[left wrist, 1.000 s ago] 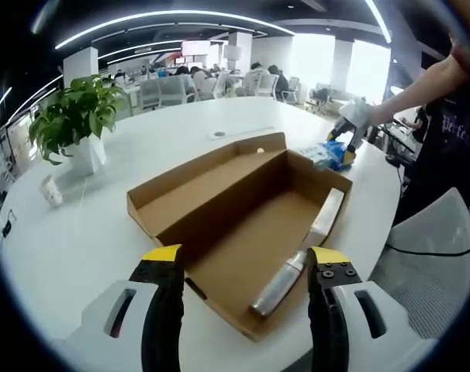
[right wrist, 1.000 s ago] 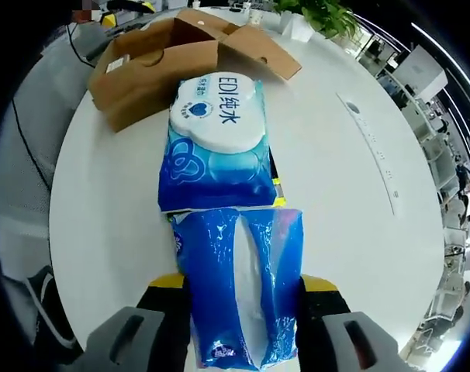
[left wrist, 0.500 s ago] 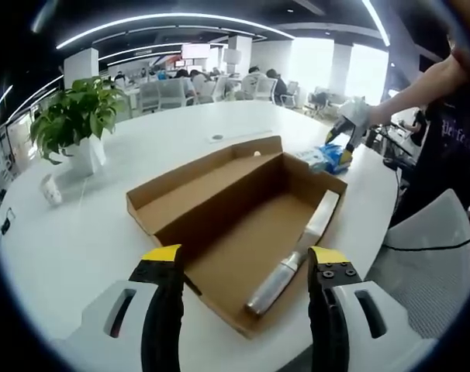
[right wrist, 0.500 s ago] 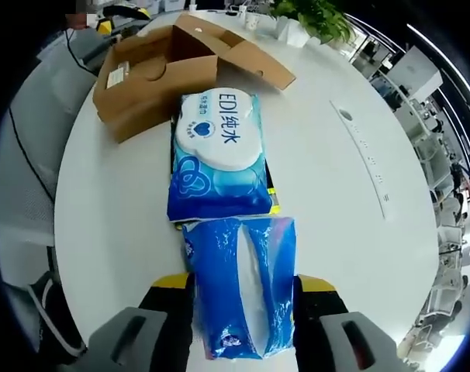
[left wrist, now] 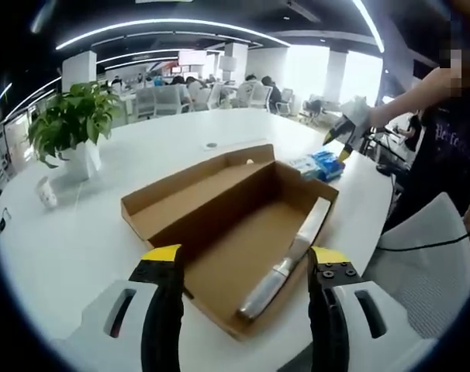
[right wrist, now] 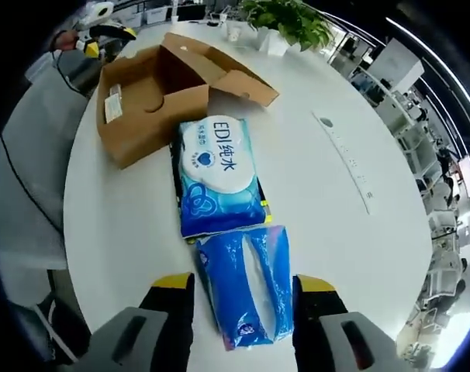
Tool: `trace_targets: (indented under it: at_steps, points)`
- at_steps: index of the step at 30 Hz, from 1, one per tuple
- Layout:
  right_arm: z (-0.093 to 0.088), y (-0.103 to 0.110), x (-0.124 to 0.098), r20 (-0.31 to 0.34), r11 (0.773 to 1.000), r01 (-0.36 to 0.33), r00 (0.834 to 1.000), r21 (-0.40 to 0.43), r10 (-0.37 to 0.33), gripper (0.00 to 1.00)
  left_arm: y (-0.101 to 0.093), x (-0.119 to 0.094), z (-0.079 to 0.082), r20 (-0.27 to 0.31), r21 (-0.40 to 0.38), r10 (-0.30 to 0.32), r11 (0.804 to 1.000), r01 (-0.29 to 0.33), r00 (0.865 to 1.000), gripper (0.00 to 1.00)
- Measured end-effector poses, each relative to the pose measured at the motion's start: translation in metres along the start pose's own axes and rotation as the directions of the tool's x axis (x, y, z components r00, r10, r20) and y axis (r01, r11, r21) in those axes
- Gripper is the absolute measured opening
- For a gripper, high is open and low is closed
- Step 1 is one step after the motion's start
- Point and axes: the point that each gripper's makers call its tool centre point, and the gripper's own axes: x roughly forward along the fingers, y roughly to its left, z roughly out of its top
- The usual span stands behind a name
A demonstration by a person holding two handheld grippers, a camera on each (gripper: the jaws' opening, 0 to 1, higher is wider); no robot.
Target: Operate the shoe box by opening the lid, removing the specified soft item, and placing it in the target area until the item is outside and the box remains undamaged.
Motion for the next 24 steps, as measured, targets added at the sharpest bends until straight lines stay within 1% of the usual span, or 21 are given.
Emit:
trace_targets:
  at_steps: [1,2,4,7,10,12,13,17,19,21,24]
  points:
    - [0.001,0.0,-0.001,0.007,1.0,0.004,1.0,0.015,-0.004,0.48,0.0,0.0,0.001,0.002,0.0,-0.002,1.0,0.002,1.0,0.64]
    - [0.005,0.0,-0.004,0.033,0.998,0.013,0.999,0.057,-0.015,0.48,0.0,0.0,0.001,0.002,0.001,-0.005,1.0,0.005,1.0,0.64]
    - [0.011,-0.001,-0.008,0.065,0.993,0.028,0.997,0.113,-0.036,0.48,0.0,0.0,0.002,0.008,0.004,-0.009,1.0,0.009,1.0,0.64]
    - [0.019,0.002,-0.014,0.109,0.985,0.029,0.993,0.168,-0.048,0.48,-0.002,-0.001,0.006,0.02,-0.001,-0.015,1.0,0.015,1.0,0.64]
    - [0.025,0.004,-0.018,0.134,0.979,0.03,0.989,0.201,-0.058,0.48,-0.003,0.0,0.007,0.033,-0.012,-0.025,1.0,0.025,0.999,0.64]
    - [0.029,0.007,-0.02,0.153,0.971,0.031,0.986,0.236,-0.068,0.48,-0.003,0.002,0.007,0.037,-0.019,-0.03,0.999,0.03,0.999,0.64]
    - [0.034,0.008,-0.021,0.174,0.966,0.03,0.982,0.258,-0.077,0.48,-0.004,0.002,0.007,0.037,-0.021,-0.034,0.999,0.035,0.999,0.64]
    - [0.044,0.013,-0.026,0.206,0.958,0.03,0.974,0.287,-0.092,0.48,-0.008,0.003,0.008,0.043,-0.02,-0.047,0.999,0.048,0.998,0.64]
    - [0.048,0.015,-0.027,0.203,0.962,0.055,0.973,0.269,-0.113,0.47,-0.01,0.004,0.009,0.047,-0.02,-0.052,0.998,0.053,0.998,0.64]
    - [0.055,0.02,-0.028,0.218,0.963,0.053,0.969,0.266,-0.114,0.47,-0.011,0.004,0.009,0.049,-0.023,-0.056,0.998,0.057,0.997,0.64]
    - [0.071,0.029,-0.029,0.263,0.96,0.036,0.958,0.279,-0.112,0.48,-0.013,0.004,0.009,0.054,-0.028,-0.061,0.998,0.063,0.997,0.64]
